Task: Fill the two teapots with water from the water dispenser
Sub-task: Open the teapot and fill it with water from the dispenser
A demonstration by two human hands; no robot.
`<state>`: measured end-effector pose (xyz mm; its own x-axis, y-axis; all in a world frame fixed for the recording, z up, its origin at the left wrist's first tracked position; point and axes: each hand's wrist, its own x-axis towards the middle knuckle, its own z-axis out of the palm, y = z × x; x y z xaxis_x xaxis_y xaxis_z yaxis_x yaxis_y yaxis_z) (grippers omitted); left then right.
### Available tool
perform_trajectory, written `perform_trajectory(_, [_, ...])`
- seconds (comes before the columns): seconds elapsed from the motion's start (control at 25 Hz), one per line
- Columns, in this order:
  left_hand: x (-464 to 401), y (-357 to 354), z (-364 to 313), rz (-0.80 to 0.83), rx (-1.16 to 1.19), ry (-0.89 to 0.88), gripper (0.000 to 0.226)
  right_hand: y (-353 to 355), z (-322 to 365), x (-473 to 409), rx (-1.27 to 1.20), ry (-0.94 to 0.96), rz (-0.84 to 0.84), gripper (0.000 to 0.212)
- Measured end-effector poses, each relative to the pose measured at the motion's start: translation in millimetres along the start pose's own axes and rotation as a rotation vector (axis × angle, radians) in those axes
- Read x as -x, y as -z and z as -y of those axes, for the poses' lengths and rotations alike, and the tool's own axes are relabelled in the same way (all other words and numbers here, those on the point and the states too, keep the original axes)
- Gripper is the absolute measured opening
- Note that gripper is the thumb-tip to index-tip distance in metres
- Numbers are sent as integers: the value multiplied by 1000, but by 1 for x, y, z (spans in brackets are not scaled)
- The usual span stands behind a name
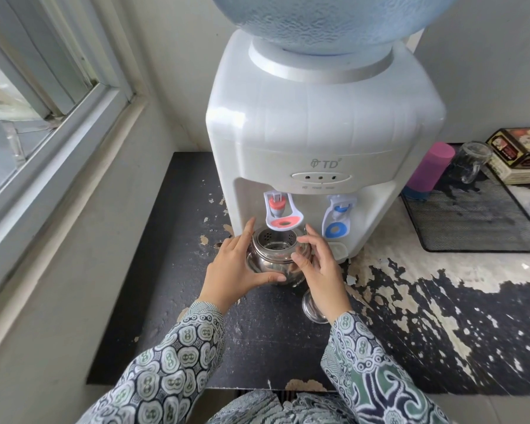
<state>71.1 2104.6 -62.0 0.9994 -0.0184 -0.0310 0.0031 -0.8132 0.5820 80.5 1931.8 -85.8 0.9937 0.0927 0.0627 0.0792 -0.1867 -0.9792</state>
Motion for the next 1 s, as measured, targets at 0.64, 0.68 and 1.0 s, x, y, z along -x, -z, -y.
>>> perform_trajectory(0.64, [-1,1,1,20,118,21,120,4,3,-2,4,16,-3,18])
perform_trajectory(0.68, [-2,1,1,23,121,24,120,4,3,-2,6,18,-5,19])
perform_trajectory(1.0, [-2,1,-1,43,131,29,119,19,22,-6,127,-56,84,15])
